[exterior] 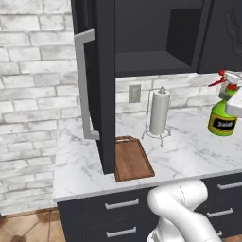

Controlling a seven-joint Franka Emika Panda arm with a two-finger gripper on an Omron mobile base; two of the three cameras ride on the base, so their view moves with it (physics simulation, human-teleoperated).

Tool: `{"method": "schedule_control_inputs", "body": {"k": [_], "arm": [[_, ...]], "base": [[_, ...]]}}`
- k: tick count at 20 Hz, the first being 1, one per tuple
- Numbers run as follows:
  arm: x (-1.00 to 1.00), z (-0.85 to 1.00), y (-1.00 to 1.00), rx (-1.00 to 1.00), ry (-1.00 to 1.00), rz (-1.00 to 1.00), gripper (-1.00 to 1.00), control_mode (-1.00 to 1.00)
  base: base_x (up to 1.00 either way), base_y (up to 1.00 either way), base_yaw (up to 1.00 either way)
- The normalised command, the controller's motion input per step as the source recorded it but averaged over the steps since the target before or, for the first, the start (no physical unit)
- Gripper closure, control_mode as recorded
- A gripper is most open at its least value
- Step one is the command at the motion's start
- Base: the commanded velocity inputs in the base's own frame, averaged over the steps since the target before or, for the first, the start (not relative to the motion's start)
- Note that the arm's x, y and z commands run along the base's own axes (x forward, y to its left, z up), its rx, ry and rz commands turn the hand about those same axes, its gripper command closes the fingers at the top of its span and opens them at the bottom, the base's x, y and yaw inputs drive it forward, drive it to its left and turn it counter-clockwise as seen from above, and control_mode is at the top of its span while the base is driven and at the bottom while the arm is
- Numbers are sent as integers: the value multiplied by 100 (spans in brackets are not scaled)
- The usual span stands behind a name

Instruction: Grab the spray bottle from the cabinet, then place it next to the cutting board for sanitizing. Then grab the dish brush from the countertop next to the sink and place it next to the cutting board.

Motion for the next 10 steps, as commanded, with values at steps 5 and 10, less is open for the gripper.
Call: {"method": "schedule_control_inputs", "body": {"k": [5, 10], "arm": [[-1, -40, -46, 0, 0, 50, 100, -100], [9, -44, -29, 1, 0, 49, 100, -100]], "base": [[0, 0, 0], [0, 0, 0]]}}
